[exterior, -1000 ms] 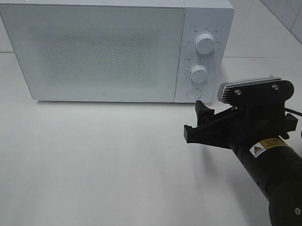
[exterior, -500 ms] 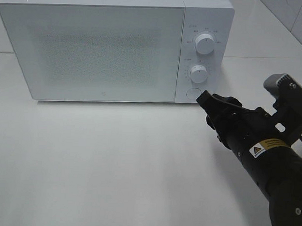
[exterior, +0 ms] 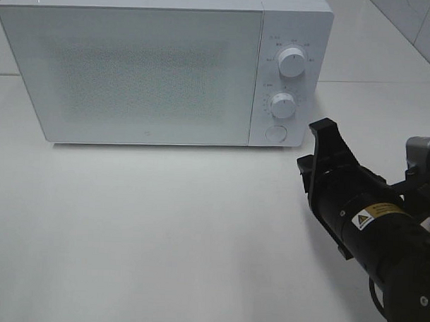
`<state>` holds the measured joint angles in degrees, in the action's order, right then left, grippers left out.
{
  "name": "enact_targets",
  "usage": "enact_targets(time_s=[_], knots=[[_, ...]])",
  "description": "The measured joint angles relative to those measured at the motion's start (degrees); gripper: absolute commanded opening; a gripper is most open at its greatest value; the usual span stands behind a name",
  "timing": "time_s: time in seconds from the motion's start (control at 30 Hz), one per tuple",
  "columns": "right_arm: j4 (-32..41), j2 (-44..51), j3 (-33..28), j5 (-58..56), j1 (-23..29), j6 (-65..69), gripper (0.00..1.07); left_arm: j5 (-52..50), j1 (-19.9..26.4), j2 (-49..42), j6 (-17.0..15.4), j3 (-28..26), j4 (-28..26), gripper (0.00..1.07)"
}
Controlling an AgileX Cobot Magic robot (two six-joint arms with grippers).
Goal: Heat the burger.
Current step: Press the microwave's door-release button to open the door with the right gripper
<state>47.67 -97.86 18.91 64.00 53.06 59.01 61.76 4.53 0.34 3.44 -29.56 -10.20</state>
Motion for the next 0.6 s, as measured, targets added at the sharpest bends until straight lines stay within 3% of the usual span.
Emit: enact_targets(time_s=[0.6], knots=[[0.23, -8.71, 6.53, -0.8, -1.66, 7.16, 0.0, 0.0, 0.0, 0.0, 0.0, 0.0, 0.06, 0.91]])
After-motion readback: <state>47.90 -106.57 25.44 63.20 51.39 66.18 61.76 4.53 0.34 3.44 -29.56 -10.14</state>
